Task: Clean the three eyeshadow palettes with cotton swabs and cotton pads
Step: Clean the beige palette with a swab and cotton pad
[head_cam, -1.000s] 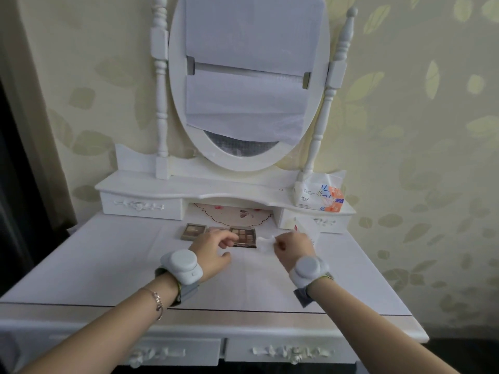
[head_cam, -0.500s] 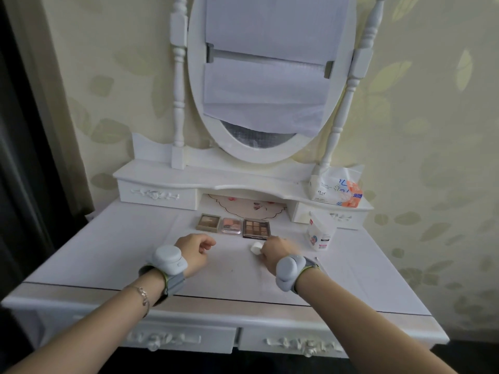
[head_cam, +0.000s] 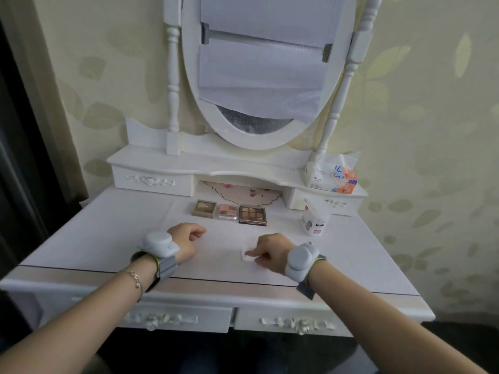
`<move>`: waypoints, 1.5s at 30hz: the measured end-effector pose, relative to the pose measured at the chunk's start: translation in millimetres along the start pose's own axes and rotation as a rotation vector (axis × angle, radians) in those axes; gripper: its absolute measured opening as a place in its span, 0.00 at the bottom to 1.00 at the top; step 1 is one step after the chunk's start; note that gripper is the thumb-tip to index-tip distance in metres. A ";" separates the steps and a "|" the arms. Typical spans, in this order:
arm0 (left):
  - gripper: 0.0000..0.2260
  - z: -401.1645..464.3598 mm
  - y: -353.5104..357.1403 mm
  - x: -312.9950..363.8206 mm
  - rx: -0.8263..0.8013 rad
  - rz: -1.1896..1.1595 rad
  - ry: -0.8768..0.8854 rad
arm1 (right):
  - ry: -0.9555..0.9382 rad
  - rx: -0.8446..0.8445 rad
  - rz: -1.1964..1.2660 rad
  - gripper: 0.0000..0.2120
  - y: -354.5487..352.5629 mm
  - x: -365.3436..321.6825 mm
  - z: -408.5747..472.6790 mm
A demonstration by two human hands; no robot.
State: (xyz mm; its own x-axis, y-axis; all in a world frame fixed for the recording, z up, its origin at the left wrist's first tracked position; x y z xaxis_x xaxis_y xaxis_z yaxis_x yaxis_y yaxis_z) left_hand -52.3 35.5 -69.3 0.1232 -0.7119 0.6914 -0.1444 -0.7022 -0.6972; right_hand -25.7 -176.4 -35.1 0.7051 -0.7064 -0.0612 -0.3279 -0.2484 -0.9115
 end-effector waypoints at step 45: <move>0.20 3.4 28.5 63.8 -0.014 0.070 0.138 | 0.086 0.437 0.942 0.07 0.3 60.6 -83.0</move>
State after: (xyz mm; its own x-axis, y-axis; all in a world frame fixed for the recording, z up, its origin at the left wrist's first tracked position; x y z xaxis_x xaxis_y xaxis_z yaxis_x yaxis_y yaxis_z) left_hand -45.2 -29.9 -45.8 -0.0238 -0.7495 0.6616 -0.1612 -0.6502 -0.7424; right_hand -35.2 -274.3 -5.3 0.2287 -0.5388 -0.8108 -0.4541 0.6776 -0.5785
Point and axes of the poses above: each hand's wrist, its own z-axis towards the middle knuckle, its own y-axis out of the palm, x = y × z, the point moved 3 cm from there along z, towards the middle knuckle, and after that the axes turned 13 degrees about -x, right-handed, at the moved point
